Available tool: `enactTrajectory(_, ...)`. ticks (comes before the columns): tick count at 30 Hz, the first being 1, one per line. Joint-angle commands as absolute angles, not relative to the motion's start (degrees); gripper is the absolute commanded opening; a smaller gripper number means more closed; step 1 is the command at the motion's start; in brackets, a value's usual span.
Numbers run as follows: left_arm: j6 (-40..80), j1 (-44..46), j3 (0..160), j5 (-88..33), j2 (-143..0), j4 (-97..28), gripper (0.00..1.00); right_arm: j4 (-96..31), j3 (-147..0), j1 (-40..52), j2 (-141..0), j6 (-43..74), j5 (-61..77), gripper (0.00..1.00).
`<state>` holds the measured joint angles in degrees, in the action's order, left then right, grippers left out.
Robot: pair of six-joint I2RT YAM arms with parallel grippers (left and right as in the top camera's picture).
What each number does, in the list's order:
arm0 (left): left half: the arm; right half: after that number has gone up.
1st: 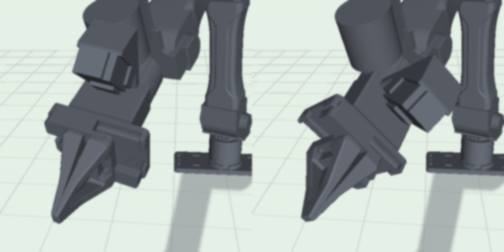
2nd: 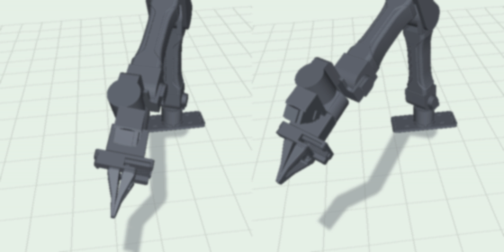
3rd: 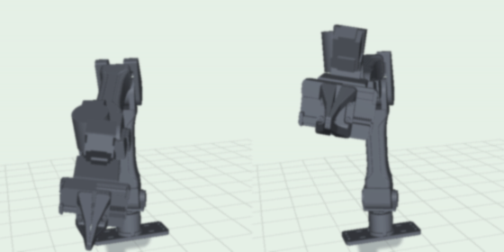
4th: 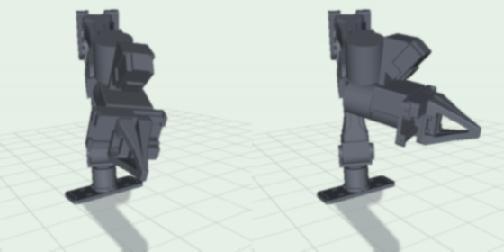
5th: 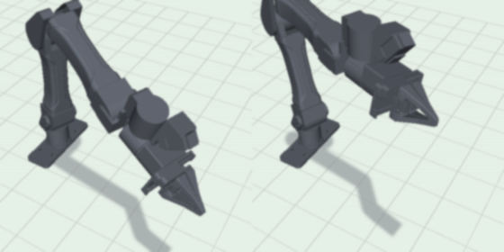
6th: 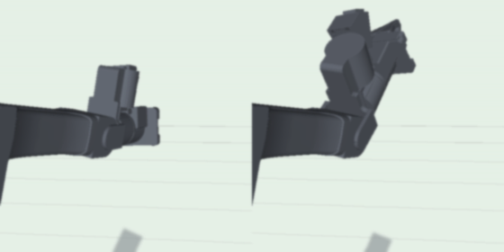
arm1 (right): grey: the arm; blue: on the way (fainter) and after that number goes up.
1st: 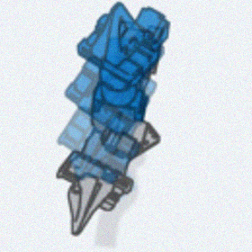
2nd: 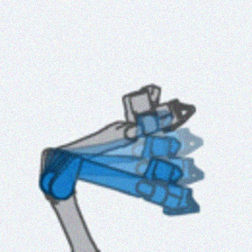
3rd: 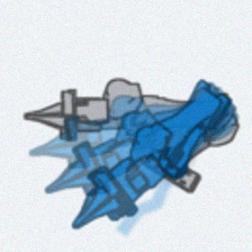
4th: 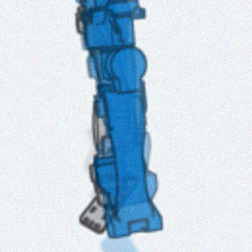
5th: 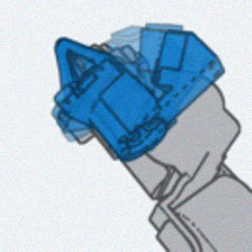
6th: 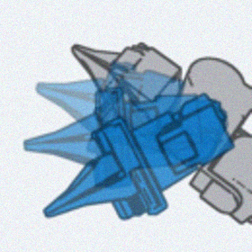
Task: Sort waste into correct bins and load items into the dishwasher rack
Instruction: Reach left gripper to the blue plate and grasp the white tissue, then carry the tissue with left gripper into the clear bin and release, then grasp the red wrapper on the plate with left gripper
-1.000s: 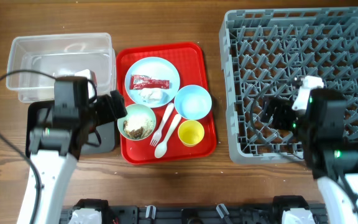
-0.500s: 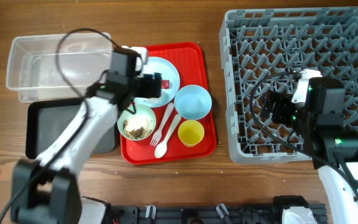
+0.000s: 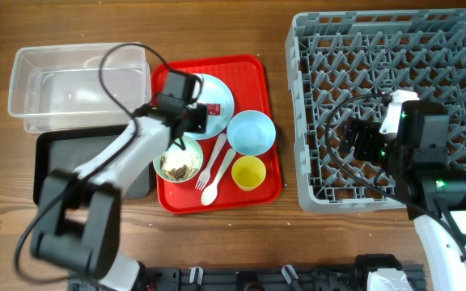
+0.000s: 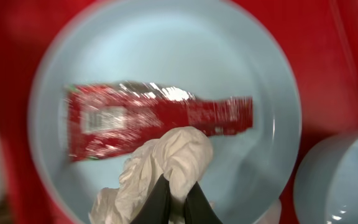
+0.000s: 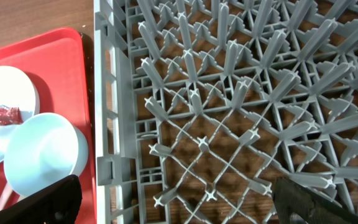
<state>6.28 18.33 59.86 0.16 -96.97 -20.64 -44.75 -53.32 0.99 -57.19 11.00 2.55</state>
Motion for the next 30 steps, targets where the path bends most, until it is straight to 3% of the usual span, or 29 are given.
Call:
enactTrajectory(1,6.48,11.22,60.45,1.21,-85.21,-19.64,0.05,-44.64,-54.59,1.17,-57.34,10.46,2.61,1.00)
enactTrajectory(6,6.44,-1.04,60.45,1.61,-83.64,-16.69,0.12,-44.66,-54.59,1.17,-57.34,10.46,2.61,1.00)
enactTrajectory(7,6.44,-3.03,60.45,1.61,-84.66,-16.19,0.22,-44.64,-54.59,1.17,-57.34,10.48,2.61,1.00)
enactTrajectory(9,6.46,-5.06,60.45,1.56,-86.06,-14.85,0.59,-44.66,-54.59,1.17,-57.34,10.46,2.61,1.00)
enactTrajectory(13,4.73,-2.04,60.47,-4.27,-84.14,-14.17,0.79,-44.66,-54.59,1.17,-57.34,10.46,2.61,1.00)
enactTrajectory(15,-0.97,3.14,60.45,-12.14,-84.18,-16.69,0.82,-44.69,-54.59,1.17,-57.34,10.46,2.61,1.00)
enactTrajectory(19,-17.76,13.76,60.45,-11.73,-89.52,-20.01,0.87,-44.75,-54.59,1.17,-57.45,10.46,2.61,1.00)
enactTrajectory(27,-19.33,17.15,60.45,-6.81,-103.74,-11.35,0.92,-45.21,-54.59,1.17,-57.45,10.48,2.61,1.00)
enactTrajectory(30,-21.12,17.15,60.45,-6.26,-106.89,-9.52,0.89,-45.30,-54.59,1.17,-57.45,10.48,2.61,1.00)
